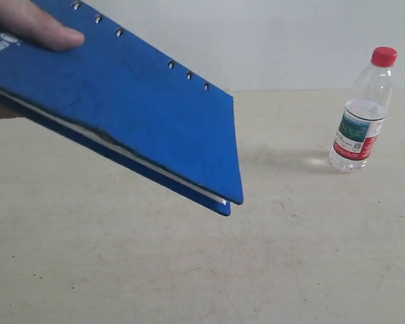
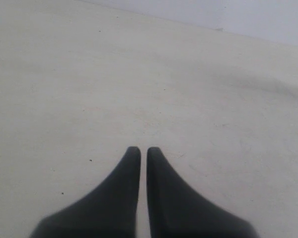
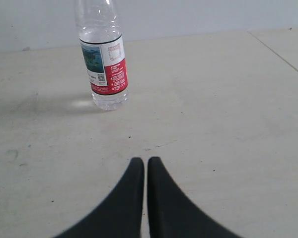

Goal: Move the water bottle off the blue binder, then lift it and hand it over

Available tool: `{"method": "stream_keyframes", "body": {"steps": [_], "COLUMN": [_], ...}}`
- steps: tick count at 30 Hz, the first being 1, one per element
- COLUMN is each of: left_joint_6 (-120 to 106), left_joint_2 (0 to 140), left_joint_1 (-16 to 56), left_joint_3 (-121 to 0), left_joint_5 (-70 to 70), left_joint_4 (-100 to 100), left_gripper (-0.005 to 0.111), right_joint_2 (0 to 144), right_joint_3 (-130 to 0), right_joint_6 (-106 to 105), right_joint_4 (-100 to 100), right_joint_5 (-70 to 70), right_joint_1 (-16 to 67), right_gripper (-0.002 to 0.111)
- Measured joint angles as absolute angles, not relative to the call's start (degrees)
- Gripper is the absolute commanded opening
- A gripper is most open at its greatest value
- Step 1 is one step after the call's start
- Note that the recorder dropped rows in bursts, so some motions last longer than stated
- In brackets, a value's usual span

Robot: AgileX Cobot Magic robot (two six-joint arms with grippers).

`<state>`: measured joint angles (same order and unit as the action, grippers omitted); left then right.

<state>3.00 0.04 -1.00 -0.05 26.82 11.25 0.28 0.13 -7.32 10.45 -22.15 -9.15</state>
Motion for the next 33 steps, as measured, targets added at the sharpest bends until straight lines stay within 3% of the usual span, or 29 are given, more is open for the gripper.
{"method": "stream_keyframes", "body": {"steps": [33], "left_joint_6": [6.7], "left_joint_2": [0.0], "left_joint_1": [-1.6], "left_joint_3": [0.0], "left_joint_5": [26.8], "left_joint_4": [8.4], "left_gripper": [0.005], "right_joint_2": [0.3], "right_joint_3": [0.1], "right_joint_6": [-7.3], "right_joint_4": [10.4], "right_joint_5": [-22.2], "right_joint_1": [-9.2], "right_gripper": [0.000]}}
